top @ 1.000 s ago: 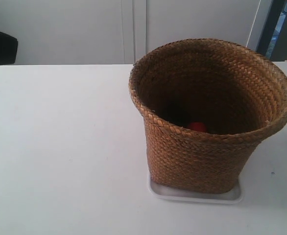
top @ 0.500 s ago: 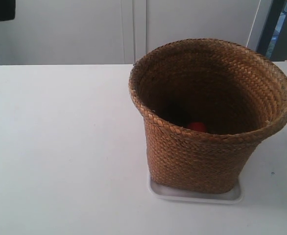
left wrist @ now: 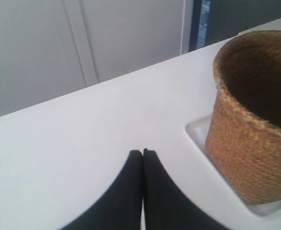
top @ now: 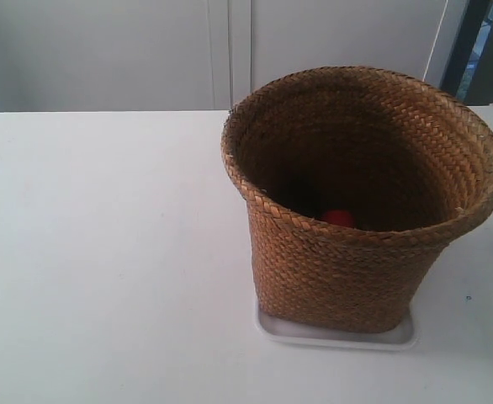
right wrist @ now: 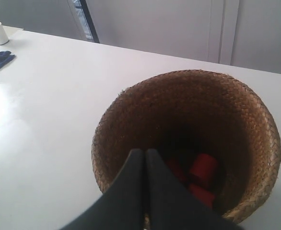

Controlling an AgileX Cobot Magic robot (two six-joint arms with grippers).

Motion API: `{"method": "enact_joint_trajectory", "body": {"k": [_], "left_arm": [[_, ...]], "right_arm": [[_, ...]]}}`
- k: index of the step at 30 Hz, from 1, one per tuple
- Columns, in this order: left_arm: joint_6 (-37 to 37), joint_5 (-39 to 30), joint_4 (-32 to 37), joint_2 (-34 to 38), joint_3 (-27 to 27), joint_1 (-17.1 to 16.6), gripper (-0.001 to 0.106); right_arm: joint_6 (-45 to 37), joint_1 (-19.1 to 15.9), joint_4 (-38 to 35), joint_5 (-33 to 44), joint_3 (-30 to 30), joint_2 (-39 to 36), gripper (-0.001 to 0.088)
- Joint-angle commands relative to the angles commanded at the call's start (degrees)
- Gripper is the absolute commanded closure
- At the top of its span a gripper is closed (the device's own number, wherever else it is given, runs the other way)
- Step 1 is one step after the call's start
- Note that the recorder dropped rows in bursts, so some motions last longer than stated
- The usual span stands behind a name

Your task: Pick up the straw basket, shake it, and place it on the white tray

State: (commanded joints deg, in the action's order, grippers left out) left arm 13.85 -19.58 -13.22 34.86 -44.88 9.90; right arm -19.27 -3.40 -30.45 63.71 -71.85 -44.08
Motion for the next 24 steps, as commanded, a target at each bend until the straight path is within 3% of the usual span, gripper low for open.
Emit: {"method": "enact_joint_trajectory", "body": {"k": [5, 14, 20, 24], "left_arm": [[0.0, 0.23, 2.17, -6.36, 6.82, -0.9, 0.105], [0.0, 8.42, 2.03, -13.77, 18.41, -4.54, 0.105], [-0.12, 11.97, -4.5, -14.52, 24.28, -6.34, 0.105], [-0.12, 16.63, -4.77, -16.85, 27.92, -6.34, 0.105]], "right_arm": [[0.0, 0.0, 0.0, 0.15, 0.0, -0.02, 0.0868], [0.0, 0.0, 0.0, 0.15, 0.0, -0.02, 0.0868], [0.0, 0.0, 0.0, 0.24, 0.0, -0.02, 0.0868], [0.0, 0.0, 0.0, 0.24, 0.0, -0.02, 0.0868]]}}
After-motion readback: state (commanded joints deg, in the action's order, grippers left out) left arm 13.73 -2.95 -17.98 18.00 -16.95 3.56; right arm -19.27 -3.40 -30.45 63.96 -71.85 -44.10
